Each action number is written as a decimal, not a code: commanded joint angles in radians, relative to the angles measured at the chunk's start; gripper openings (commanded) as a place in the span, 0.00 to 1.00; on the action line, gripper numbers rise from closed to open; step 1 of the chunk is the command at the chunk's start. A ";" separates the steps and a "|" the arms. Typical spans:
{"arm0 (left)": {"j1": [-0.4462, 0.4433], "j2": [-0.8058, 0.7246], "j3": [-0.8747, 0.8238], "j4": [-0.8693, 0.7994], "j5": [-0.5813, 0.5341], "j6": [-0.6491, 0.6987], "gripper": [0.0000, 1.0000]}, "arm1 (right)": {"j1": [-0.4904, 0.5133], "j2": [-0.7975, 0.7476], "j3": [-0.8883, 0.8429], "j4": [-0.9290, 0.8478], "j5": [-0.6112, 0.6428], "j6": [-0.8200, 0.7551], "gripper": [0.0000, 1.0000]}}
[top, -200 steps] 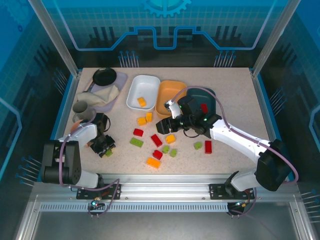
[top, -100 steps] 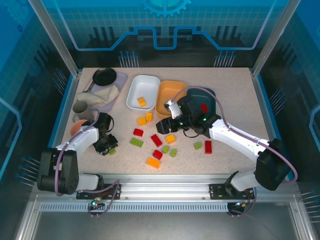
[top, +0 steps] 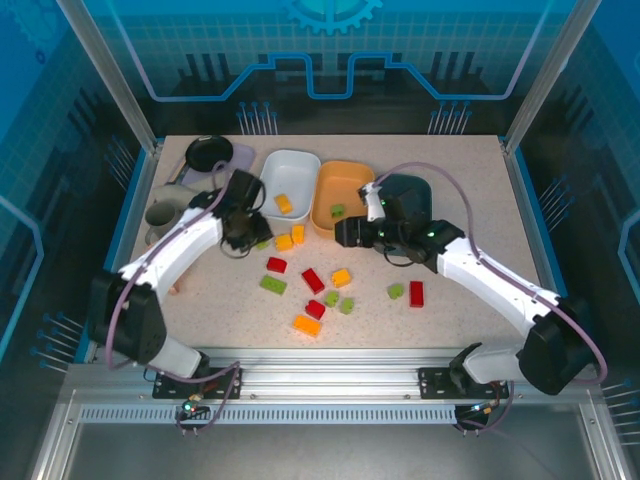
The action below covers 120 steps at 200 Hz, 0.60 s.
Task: Sort the legos into containers by color
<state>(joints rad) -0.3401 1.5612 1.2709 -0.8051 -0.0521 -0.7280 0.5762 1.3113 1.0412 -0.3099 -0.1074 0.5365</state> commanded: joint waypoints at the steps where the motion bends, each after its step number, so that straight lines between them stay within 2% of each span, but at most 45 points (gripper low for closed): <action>1: -0.059 0.153 0.182 -0.002 0.028 0.038 0.35 | -0.046 -0.036 0.008 -0.087 0.125 0.069 0.65; 40: -0.134 0.488 0.576 -0.058 0.061 0.089 0.35 | -0.115 -0.078 0.003 -0.167 0.153 0.082 0.65; 80: -0.160 0.807 0.997 -0.137 0.125 0.091 0.36 | -0.168 -0.148 -0.040 -0.225 0.158 0.097 0.65; 120: -0.161 0.971 1.175 -0.080 0.190 0.050 0.37 | -0.210 -0.193 -0.073 -0.353 0.215 0.115 0.65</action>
<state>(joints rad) -0.5011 2.4672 2.3581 -0.8665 0.0734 -0.6552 0.3981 1.1416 0.9882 -0.5312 0.0463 0.6228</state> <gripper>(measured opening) 0.374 0.648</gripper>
